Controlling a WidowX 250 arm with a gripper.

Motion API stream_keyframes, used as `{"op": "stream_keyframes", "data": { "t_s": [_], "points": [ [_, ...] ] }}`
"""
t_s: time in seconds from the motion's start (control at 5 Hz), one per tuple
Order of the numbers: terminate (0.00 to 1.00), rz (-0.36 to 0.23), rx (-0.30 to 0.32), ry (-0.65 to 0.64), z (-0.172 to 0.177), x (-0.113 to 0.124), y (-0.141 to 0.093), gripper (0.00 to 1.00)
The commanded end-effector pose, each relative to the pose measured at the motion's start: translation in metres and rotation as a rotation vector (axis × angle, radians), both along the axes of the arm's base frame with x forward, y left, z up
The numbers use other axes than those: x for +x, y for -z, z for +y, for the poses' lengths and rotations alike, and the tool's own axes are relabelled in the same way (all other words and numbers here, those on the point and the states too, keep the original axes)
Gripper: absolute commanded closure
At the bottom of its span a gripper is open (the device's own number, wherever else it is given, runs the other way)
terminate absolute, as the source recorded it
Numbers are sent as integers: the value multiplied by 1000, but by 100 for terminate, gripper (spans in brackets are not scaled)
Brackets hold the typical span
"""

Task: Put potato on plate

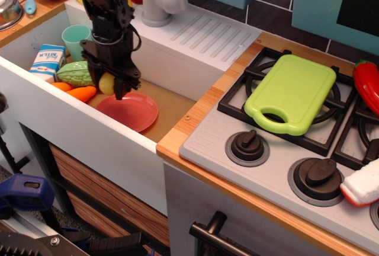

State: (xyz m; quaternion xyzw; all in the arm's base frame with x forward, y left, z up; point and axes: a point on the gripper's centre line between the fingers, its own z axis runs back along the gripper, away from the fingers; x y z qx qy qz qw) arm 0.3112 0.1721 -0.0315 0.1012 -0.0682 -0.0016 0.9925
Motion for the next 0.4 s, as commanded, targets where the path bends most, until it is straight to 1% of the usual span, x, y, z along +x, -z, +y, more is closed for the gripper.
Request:
{"op": "stream_keyframes", "data": {
  "t_s": [0.0,0.2],
  "points": [
    [0,-13,-36,52,-2,6,-9,0],
    [100,-59,-38,27,-1,7,-11,0]
  ]
}}
